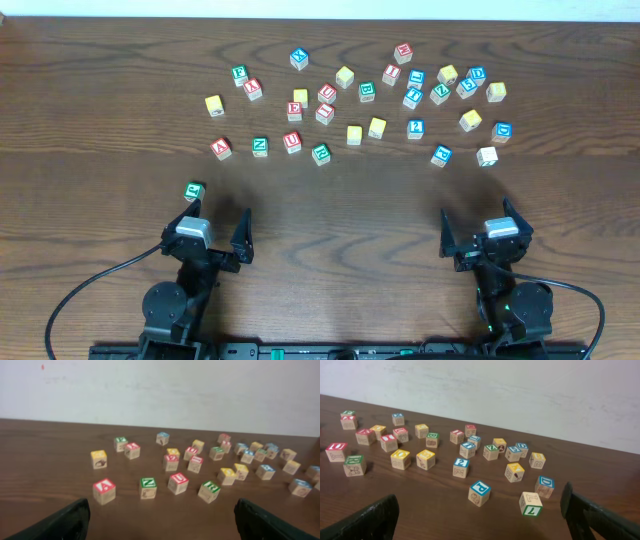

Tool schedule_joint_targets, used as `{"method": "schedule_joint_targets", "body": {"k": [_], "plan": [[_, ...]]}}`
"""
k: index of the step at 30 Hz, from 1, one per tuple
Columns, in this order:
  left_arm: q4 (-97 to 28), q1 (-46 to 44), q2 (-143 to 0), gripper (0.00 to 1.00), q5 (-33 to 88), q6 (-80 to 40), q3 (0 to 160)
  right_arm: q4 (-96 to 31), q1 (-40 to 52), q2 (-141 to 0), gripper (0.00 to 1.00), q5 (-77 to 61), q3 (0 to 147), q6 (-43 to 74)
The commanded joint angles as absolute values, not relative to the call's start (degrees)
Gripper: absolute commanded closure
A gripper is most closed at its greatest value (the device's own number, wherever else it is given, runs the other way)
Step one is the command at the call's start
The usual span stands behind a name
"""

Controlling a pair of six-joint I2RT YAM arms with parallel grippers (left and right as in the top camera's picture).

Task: Spell out AI2

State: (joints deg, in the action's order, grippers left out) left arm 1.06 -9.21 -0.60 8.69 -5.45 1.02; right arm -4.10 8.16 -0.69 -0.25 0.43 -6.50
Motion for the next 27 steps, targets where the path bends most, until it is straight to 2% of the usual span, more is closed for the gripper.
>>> {"method": "schedule_joint_targets", "body": {"k": [1, 5, 9, 14, 21, 24, 27], "plan": [[1.9, -9.0, -0.4, 0.09, 9.9, -4.5, 1.5, -4.3, 7.7, -0.4, 0.01, 0.0, 0.3, -5.8], [-1.0, -9.0, -3.5, 0.1, 9.8, -4.2, 6.4, -4.3, 7.7, -0.4, 0.01, 0.0, 0.3, -5.8], [-3.0, -9.0, -13.1, 0.09, 9.4, -1.8, 15.8, -4.3, 7.7, -0.4, 0.01, 0.0, 0.3, -5.8], [-10.2, -9.0, -33.5, 0.09, 8.1, -1.1, 37.5, -4.3, 7.7, -0.4, 0.01, 0.0, 0.3, -5.8], [-33.5, -9.0, -63.0, 0.09, 8.1, -1.1, 77.8, -4.3, 7.7, -0.4, 0.01, 0.0, 0.3, -5.8], [-37.4, -9.0, -70.0, 0.1, 8.1, -1.1, 86.1, -4.3, 7.7, -0.4, 0.01, 0.0, 0.3, -5.8], [-37.0, -9.0, -73.0, 0.1, 8.2, -1.1, 87.2, -4.3, 7.7, -0.4, 0.01, 0.0, 0.3, -5.8]]}}
